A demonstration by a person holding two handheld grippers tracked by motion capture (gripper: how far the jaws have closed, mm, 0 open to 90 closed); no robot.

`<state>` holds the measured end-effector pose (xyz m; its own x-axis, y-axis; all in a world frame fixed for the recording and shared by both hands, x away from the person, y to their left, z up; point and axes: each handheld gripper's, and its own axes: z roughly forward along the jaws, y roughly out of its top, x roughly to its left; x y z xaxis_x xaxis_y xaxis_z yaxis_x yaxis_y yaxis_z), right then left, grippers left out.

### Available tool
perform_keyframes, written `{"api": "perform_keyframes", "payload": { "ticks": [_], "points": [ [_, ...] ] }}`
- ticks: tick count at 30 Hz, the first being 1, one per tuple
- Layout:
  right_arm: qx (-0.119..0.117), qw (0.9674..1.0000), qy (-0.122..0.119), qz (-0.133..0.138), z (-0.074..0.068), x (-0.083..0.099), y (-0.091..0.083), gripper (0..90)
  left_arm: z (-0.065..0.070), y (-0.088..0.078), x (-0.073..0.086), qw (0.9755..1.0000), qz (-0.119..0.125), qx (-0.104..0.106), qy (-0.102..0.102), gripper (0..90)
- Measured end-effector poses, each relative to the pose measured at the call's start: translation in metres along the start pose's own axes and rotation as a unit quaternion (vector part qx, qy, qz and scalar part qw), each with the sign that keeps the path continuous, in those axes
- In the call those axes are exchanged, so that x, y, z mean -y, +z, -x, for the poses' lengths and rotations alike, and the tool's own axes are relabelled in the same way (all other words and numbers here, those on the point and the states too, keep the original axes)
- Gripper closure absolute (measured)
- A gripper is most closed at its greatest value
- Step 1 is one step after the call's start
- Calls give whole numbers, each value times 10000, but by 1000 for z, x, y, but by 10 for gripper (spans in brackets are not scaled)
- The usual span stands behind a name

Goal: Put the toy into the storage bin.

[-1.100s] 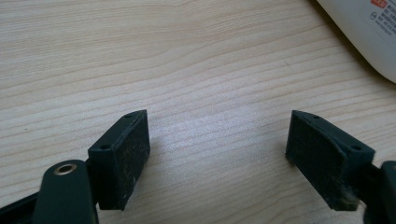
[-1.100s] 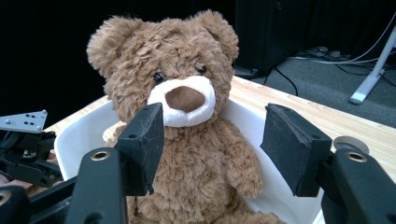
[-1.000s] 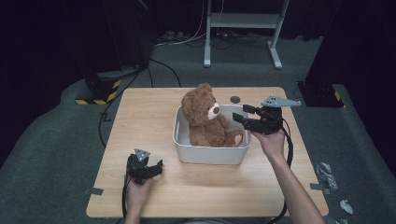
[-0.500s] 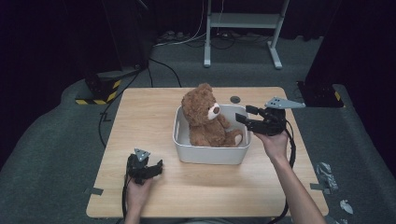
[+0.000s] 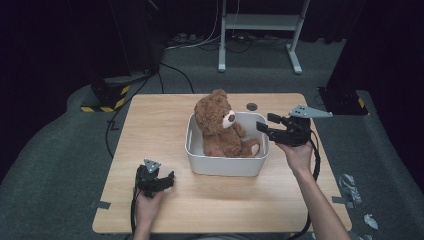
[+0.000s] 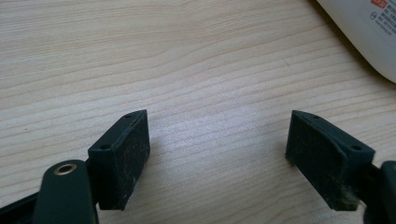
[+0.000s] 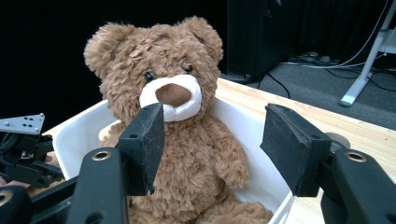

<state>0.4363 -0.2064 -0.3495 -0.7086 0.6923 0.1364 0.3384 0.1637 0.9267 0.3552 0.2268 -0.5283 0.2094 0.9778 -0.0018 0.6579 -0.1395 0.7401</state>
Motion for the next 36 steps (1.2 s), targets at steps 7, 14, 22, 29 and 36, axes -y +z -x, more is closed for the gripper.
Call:
{"api": "perform_keyframes", "payload": {
  "ticks": [7, 14, 22, 29, 36],
  "points": [
    [39, 10000, 36, 24, 3, 2, -6, 387, 0, 0, 0, 10000, 2, 0, 5, 216],
    [58, 9999, 58, 73, 4, 3, -10, 387, 0, 0, 0, 10000, 2, -1, 5, 215],
    [104, 9998, 71, 134, 6, 5, -18, 387, 0, 0, 0, 10000, 1, -1, 5, 215],
    [129, 9997, 81, 165, 7, 6, -23, 387, 0, 0, 0, 10000, 1, -1, 6, 215],
    [155, 9996, 102, 205, 8, 8, -28, 387, 0, 0, 0, 10000, 2, -1, 5, 215]
  ]
}}
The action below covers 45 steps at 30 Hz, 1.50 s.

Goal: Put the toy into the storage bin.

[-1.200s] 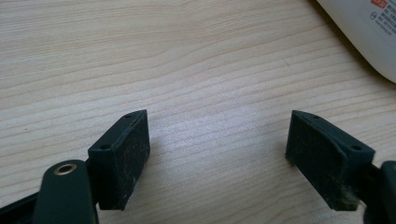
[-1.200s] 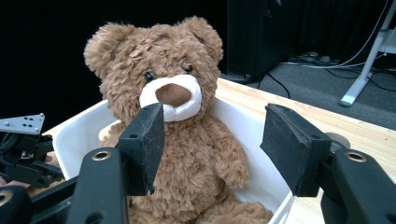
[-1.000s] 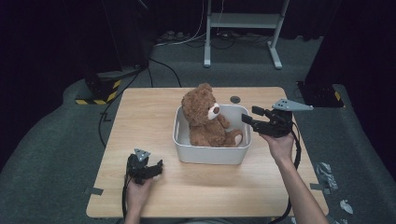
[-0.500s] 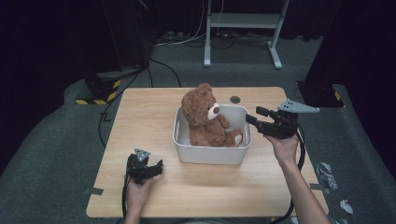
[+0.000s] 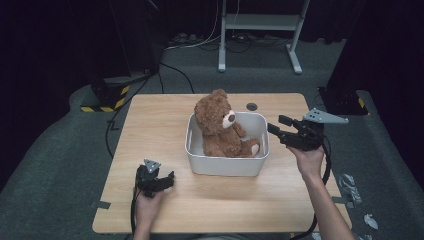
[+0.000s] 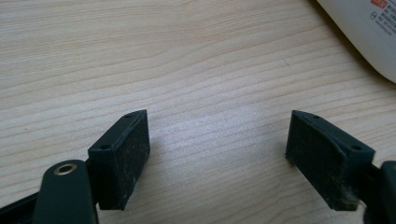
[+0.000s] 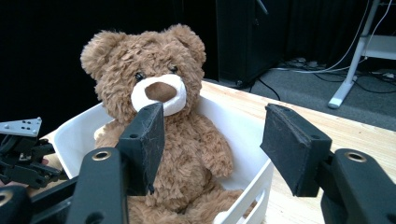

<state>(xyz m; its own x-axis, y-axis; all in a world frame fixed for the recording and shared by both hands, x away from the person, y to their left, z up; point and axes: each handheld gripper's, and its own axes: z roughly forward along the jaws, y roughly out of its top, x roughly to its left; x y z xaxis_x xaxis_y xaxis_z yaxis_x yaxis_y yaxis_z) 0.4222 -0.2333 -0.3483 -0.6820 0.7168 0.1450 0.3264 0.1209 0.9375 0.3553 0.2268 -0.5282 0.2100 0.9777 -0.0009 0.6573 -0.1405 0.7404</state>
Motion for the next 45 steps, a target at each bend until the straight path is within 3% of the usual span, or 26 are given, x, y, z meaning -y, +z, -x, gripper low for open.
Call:
{"api": "perform_keyframes", "payload": {
  "ticks": [45],
  "points": [
    [157, 9998, 140, 65, 12, 20, -23, 388, 0, 0, 0, 10000, 1, 0, 0, 216]
  ]
}}
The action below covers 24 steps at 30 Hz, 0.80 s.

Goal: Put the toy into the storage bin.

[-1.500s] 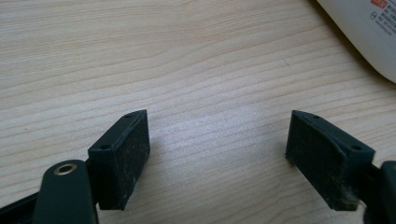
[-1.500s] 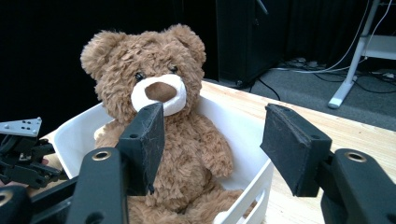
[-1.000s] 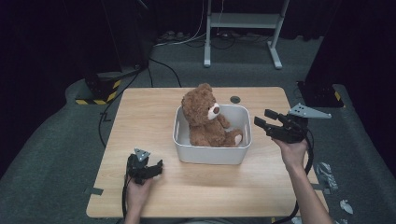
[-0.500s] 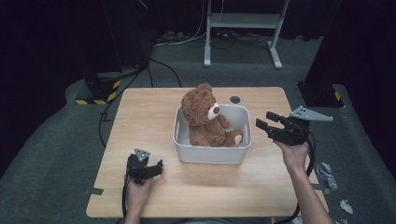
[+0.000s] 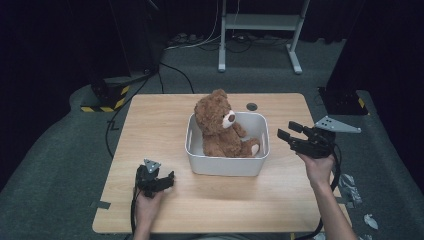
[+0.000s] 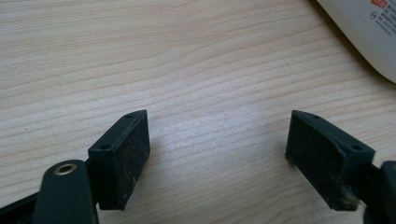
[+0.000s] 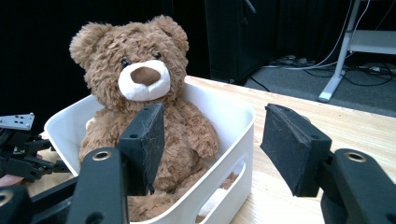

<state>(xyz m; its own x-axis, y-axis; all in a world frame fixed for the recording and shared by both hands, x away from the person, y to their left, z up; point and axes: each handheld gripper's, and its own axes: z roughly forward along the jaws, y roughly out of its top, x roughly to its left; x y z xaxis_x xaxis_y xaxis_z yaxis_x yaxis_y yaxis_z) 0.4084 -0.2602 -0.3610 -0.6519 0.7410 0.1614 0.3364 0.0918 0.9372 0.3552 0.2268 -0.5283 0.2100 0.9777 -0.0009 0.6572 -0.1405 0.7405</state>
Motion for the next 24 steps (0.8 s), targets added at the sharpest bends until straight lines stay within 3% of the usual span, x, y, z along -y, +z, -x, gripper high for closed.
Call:
{"api": "perform_keyframes", "payload": {
  "ticks": [24],
  "points": [
    [109, 9998, 182, 55, 10, 14, -13, 388, 0, 0, 0, 10000, -1, -1, 3, 216]
  ]
}}
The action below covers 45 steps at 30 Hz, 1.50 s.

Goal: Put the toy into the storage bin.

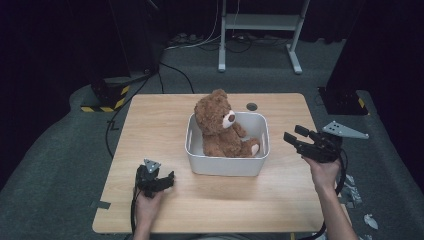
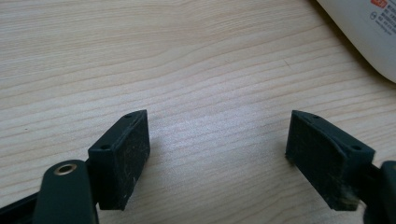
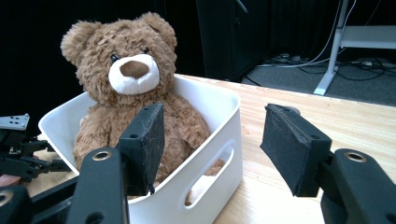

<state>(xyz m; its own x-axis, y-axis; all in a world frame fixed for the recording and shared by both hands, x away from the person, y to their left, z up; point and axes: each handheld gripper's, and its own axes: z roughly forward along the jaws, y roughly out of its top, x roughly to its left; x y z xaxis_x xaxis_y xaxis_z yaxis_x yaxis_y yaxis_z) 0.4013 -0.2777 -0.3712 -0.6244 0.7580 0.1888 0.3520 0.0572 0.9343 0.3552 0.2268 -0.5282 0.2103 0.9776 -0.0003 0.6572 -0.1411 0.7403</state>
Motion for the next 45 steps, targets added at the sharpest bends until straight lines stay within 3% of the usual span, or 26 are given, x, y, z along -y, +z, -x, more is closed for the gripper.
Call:
{"api": "perform_keyframes", "payload": {
  "ticks": [28, 38, 45],
  "points": [
    [60, 9996, 277, -26, 10, 27, -8, 388, 0, 0, 0, 10000, 24, 8, -26, 215],
    [-1, 9989, 476, 2, 11, 39, -9, 388, 0, 0, 0, 10000, 0, 1, -2, 216],
    [-58, 9978, 635, 169, 14, 49, -9, 389, 0, 0, 0, 10000, -1, 2, 1, 216]
  ]
}}
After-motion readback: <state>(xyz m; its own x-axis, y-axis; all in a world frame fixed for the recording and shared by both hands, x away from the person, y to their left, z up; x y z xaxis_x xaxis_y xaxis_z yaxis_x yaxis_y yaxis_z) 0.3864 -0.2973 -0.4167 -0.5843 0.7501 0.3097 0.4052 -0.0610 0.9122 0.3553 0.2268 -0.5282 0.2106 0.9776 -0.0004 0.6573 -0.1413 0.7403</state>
